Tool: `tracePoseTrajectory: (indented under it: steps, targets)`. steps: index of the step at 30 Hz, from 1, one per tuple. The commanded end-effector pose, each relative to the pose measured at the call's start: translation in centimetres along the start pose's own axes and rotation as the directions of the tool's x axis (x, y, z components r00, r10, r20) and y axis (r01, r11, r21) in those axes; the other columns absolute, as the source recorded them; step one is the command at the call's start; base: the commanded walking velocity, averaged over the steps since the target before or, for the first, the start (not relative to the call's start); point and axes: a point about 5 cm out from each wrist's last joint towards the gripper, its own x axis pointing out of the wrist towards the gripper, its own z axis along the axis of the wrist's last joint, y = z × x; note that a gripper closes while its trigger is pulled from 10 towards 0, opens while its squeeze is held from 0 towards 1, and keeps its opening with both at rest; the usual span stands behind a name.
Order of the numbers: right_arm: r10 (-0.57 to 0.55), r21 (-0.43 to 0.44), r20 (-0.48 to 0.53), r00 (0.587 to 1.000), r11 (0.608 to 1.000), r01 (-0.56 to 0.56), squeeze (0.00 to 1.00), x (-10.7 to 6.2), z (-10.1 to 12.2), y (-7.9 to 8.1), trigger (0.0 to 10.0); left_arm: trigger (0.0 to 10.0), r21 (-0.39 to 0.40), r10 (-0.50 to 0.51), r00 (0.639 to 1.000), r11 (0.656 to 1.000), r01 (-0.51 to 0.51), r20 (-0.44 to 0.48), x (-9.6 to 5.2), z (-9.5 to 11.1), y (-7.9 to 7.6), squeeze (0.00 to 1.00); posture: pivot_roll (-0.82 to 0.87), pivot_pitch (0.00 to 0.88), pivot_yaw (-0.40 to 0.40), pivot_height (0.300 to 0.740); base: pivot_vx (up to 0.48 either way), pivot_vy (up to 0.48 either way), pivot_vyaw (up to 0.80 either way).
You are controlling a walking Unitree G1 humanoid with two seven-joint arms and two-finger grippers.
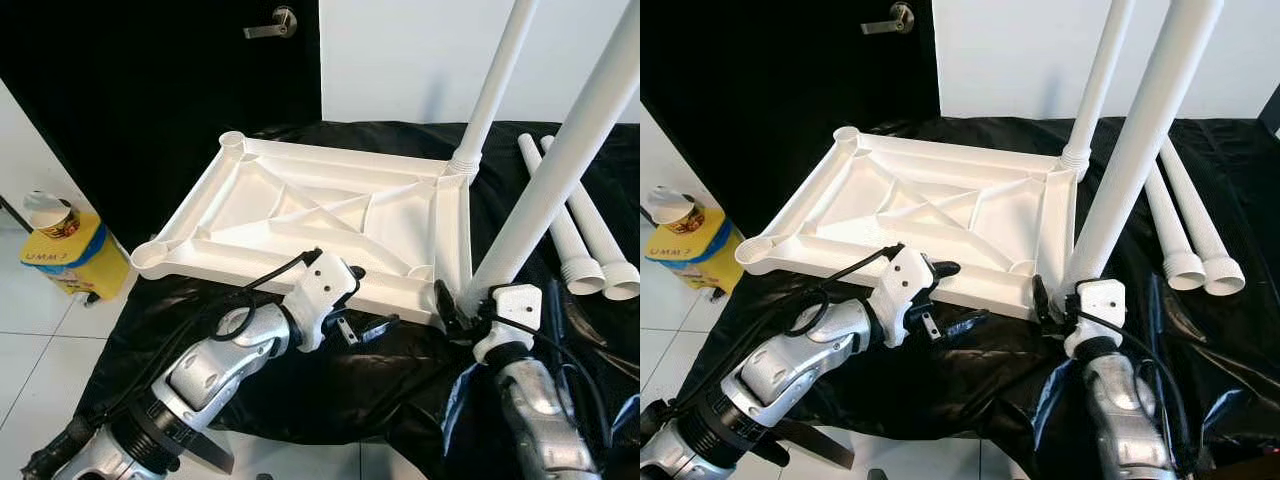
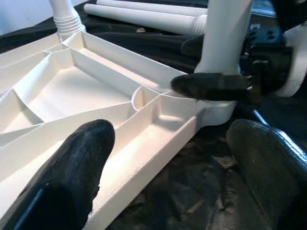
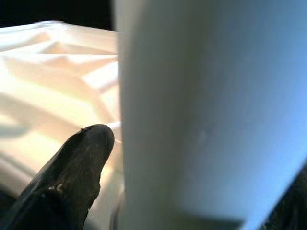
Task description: Building children table
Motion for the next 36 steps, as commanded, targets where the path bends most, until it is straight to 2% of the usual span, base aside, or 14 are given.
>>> tracePoseTrajectory:
  steps: [1,4,7,14,15,16,17,18,25,26,27,28,34,36]
  targets:
    - [0.054,0.015,-0.001,0.999,0.998,-0.054,0.00,0.2,-0.2,0.2,10.0,10.0,0.009,-0.218,0.976,0.976,0.218,-0.005,-0.2,-0.1,-0.9,0.00,-0.04,0.021,0.031,0.740,0.000,0.000,0.00]
    - [0.175,-0.007,-0.007,0.985,0.985,-0.175,0.00,1.0,-0.1,0.2,10.0,10.0,0.012,-0.228,0.974,0.974,0.228,-0.003,-0.2,0.1,-0.8,0.00,-0.04,0.017,0.033,0.740,0.000,0.000,0.00]
    - [0.175,-0.007,-0.007,0.985,0.985,-0.175,0.00,1.0,-0.1,0.2,10.0,10.0,0.012,-0.228,0.974,0.974,0.228,-0.003,-0.2,0.1,-0.8,0.00,-0.04,0.017,0.033,0.740,0.000,0.000,0.00]
    - [0.256,-0.023,-0.013,0.967,0.966,-0.256,0.00,2.1,-0.1,0.2,10.0,10.0,0.019,-0.229,0.973,0.973,0.229,-0.001,0.0,0.2,-0.7,0.00,-0.03,0.012,0.025,0.740,0.000,0.000,0.00]
    - [0.274,-0.030,-0.016,0.961,0.961,-0.275,0.00,2.5,-0.1,0.2,8.5,10.0,0.019,-0.222,0.975,0.975,0.222,0.001,0.0,0.3,-0.7,0.00,-0.03,0.006,0.021,0.740,0.000,0.000,0.00]
    - [0.274,-0.030,-0.016,0.961,0.961,-0.275,0.00,2.5,-0.1,0.2,8.5,10.0,0.019,-0.222,0.975,0.975,0.222,0.001,0.0,0.3,-0.7,0.00,-0.03,0.006,0.021,0.740,0.000,0.000,0.00]
    - [0.295,-0.032,-0.017,0.955,0.955,-0.295,0.00,2.8,-0.2,0.1,3.4,10.0,0.018,-0.217,0.976,0.976,0.217,0.003,-0.1,0.3,-0.6,0.00,-0.02,0.006,0.021,0.740,0.000,0.000,0.00]
    - [0.307,-0.032,-0.020,0.951,0.951,-0.308,0.00,2.9,-0.3,0.1,0.0,10.0,0.016,-0.214,0.977,0.977,0.214,0.005,-0.2,0.3,-0.6,0.00,-0.02,0.003,0.025,0.740,0.000,0.000,0.00]
    - [0.294,-0.028,-0.051,0.954,0.955,-0.296,0.00,1.9,-1.1,-0.6,0.0,10.0,0.020,-0.223,0.975,0.975,0.223,0.001,-0.1,0.4,-0.5,0.00,-0.03,0.007,0.045,0.740,0.000,0.000,0.00]
    - [0.270,-0.019,-0.066,0.960,0.962,-0.272,0.00,1.5,-1.5,-0.8,4.5,10.0,0.024,-0.231,0.973,0.973,0.231,-0.002,-0.2,0.5,-0.4,0.00,-0.03,0.008,0.049,0.740,0.000,0.000,0.00]
    - [0.270,-0.019,-0.066,0.960,0.962,-0.272,0.00,1.5,-1.5,-0.8,4.5,10.0,0.024,-0.231,0.973,0.973,0.231,-0.002,-0.2,0.5,-0.4,0.00,-0.03,0.008,0.049,0.740,0.000,0.000,0.00]
    - [0.262,-0.017,-0.070,0.963,0.965,-0.263,0.00,1.3,-1.7,-0.9,10.0,10.0,0.027,-0.233,0.973,0.972,0.233,-0.004,-0.3,0.5,-0.3,0.00,-0.03,0.007,0.050,0.740,0.000,0.000,0.00]
    - [0.184,-0.019,-0.089,0.979,0.982,-0.187,0.00,0.8,-2.3,-1.0,10.0,10.0,0.026,-0.231,0.973,0.972,0.231,-0.007,-0.3,0.4,-0.3,0.00,-0.04,0.010,0.053,0.740,0.000,0.000,0.00]
    - [0.107,0.000,-0.095,0.990,0.994,-0.108,0.00,0.6,-2.6,-1.0,10.0,10.0,0.026,-0.231,0.973,0.973,0.231,-0.007,-0.3,0.4,-0.3,0.00,-0.04,0.008,0.052,0.740,0.000,0.000,0.00]
